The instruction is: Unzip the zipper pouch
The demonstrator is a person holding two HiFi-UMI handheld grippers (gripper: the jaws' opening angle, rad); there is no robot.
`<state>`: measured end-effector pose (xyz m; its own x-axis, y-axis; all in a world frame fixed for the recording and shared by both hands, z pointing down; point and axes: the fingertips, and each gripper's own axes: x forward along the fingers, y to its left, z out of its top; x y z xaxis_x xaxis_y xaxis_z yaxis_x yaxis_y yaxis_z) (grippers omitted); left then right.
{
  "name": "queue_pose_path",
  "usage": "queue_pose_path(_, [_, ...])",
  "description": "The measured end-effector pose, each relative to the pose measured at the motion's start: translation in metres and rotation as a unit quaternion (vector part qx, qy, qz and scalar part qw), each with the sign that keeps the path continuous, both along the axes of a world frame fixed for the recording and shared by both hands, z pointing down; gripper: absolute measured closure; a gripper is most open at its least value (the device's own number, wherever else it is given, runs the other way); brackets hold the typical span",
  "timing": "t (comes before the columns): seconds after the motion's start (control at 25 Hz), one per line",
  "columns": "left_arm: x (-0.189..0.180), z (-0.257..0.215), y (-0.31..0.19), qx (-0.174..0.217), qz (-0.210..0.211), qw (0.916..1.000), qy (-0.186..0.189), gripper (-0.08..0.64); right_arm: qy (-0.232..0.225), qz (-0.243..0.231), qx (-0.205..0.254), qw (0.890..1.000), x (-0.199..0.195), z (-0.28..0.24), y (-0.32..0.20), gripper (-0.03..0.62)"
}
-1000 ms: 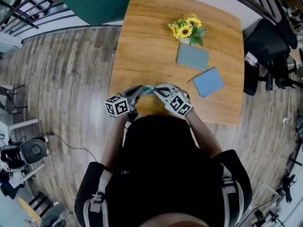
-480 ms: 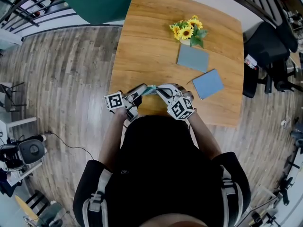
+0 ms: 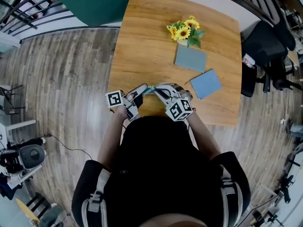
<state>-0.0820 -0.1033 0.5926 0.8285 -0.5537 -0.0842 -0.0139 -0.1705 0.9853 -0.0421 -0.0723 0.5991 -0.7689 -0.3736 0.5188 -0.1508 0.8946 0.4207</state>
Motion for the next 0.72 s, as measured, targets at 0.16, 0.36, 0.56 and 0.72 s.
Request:
queue_pose_path(0.16, [0.0035, -0.0007, 0.0011, -0.001, 0.011, 0.9999, 0.009, 0.452, 0.006, -0.005, 0.003, 1.000, -0.0005, 0.0028, 0.0030, 0.580])
queue_pose_path(0.36, [0.0055, 0.0016, 0.0026, 0.002, 0.016, 0.9998, -0.010, 0.506, 0.004, -0.007, 0.004, 1.000, -0.0012, 0.0017, 0.0034, 0.580])
queue_pose_path(0.56, [0.0045, -0.0041, 0.0031, 0.014, 0.014, 0.9998, -0.005, 0.540, 0.005, -0.004, 0.000, 1.000, 0.0005, 0.0030, 0.0027, 0.580])
queue_pose_path(0.72, [0.0054, -0.0064, 0.0032, 0.020, 0.018, 0.9996, -0.004, 0.541, 0.007, -0.004, -0.004, 1.000, -0.0016, 0.0058, 0.0039, 0.580])
